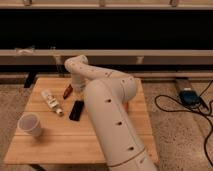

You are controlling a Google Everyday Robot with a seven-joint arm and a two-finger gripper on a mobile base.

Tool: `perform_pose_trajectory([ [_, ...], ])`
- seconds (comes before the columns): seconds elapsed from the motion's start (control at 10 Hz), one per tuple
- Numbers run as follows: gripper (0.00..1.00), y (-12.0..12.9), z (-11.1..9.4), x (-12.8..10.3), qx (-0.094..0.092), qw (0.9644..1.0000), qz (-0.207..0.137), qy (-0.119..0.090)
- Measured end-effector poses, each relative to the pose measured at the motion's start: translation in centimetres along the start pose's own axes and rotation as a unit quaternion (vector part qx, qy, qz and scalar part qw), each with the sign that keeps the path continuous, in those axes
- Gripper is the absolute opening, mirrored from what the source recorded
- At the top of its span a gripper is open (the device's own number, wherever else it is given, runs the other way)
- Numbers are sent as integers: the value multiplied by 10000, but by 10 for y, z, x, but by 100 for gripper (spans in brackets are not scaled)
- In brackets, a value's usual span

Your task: Push the eraser across the table

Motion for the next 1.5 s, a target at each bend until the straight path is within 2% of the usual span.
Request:
perform_pose_trajectory([
  [0.5, 0, 54, 8, -61, -239, 9994, -50, -248],
  [1.1, 0, 120, 9, -125, -407, 9977, -146, -520],
  [1.3, 0, 136, 4, -147, -385, 9976, -188, -550],
  [1.5, 0, 145, -11, -149, -295, 9983, -167, -479],
])
